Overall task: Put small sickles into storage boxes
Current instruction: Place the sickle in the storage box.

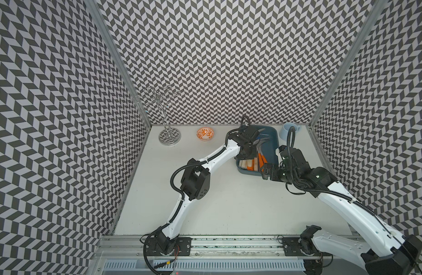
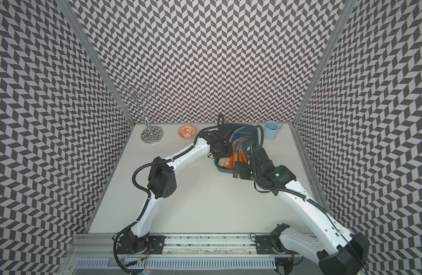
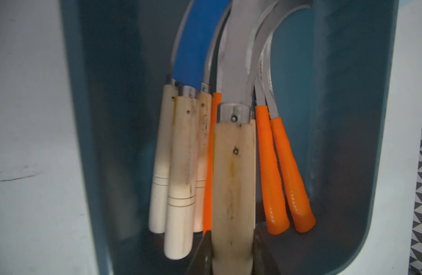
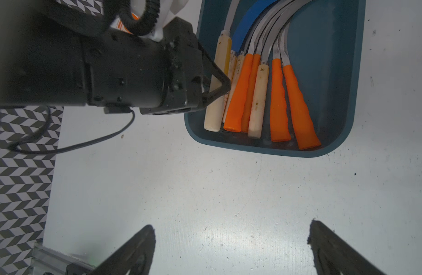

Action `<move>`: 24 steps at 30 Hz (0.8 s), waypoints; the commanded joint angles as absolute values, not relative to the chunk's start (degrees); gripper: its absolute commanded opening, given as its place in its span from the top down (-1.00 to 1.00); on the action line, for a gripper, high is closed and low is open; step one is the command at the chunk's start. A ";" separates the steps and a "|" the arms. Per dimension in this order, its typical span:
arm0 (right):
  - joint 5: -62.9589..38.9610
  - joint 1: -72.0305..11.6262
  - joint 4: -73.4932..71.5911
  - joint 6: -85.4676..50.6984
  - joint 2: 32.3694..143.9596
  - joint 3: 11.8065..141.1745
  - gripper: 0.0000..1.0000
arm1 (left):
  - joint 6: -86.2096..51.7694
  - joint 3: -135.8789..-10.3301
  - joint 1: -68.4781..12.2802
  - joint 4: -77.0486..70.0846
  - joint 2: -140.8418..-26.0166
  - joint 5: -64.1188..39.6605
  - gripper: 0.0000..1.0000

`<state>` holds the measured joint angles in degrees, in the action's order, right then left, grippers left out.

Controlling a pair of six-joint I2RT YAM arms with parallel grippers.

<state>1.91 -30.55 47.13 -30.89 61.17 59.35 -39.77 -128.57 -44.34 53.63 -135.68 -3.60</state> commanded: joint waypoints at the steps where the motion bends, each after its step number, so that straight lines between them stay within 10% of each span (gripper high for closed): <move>1: 2.38 -29.84 47.28 -30.00 59.53 58.46 -0.99 | -40.33 -131.53 -45.44 49.17 -137.75 -5.45 1.00; 9: 1.58 -28.74 47.68 -29.21 59.06 57.74 -0.99 | -40.96 -132.75 -46.10 46.12 -142.15 -6.60 1.00; 18: 0.77 -28.45 46.99 -29.17 58.85 56.79 -0.99 | -39.31 -132.63 -46.68 45.70 -140.93 -7.04 0.20; 24: 1.13 -28.21 46.58 -28.86 59.49 57.53 -0.99 | -37.63 -131.96 -46.56 47.12 -136.69 -6.09 0.03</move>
<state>1.21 -28.67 48.23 -29.61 60.01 57.14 -38.74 -131.04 -46.22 47.24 -141.91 -7.14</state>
